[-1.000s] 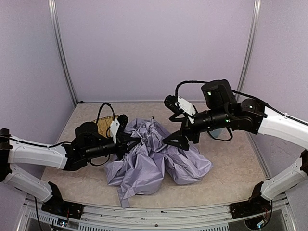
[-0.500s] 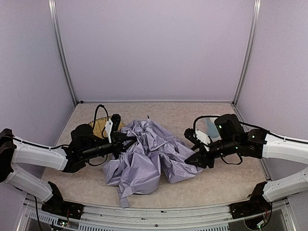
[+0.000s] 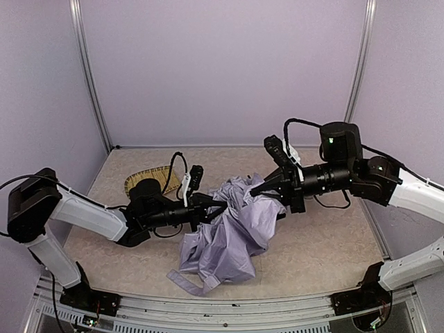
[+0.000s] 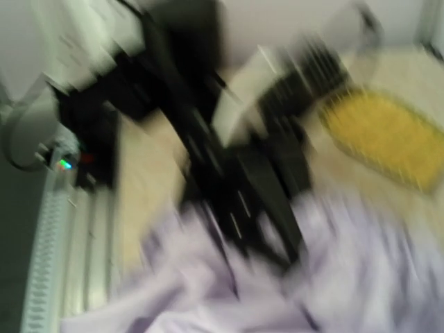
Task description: Put away the umbrella
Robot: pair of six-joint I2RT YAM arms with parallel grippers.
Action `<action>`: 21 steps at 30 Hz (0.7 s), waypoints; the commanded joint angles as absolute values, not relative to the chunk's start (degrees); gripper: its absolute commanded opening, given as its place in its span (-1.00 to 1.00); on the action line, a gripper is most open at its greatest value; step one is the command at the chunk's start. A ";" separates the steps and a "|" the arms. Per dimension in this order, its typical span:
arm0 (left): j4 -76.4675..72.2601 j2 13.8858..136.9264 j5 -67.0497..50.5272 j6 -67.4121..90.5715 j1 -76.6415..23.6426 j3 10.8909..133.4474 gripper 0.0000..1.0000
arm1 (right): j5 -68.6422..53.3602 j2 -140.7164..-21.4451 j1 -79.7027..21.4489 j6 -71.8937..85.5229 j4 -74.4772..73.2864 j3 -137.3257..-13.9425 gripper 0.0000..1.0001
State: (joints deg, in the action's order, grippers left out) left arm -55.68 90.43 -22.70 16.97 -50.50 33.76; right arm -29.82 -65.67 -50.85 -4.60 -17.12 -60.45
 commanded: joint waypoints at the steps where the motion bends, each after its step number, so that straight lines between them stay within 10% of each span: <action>1: -62.94 98.29 -29.95 21.64 -53.64 40.12 -0.83 | -31.26 -65.21 -52.11 -3.58 -14.29 -64.18 -1.00; 5: -64.24 102.64 -27.77 25.43 -52.35 38.77 -0.80 | -27.63 -67.94 -51.43 -4.70 -12.44 -62.01 -1.00; 15: -57.57 108.77 -21.10 26.88 -49.38 34.99 0.20 | -27.43 -89.30 -45.42 -3.75 -6.68 -63.65 -0.98; 21: -41.32 103.44 9.98 25.49 -48.82 33.02 0.71 | -17.17 -99.73 -43.80 -2.50 -10.87 -68.77 -0.40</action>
State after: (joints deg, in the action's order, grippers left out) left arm -52.34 107.35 -13.47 26.39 -49.19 33.19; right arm -25.19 -95.55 -44.77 -2.94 -8.80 -63.72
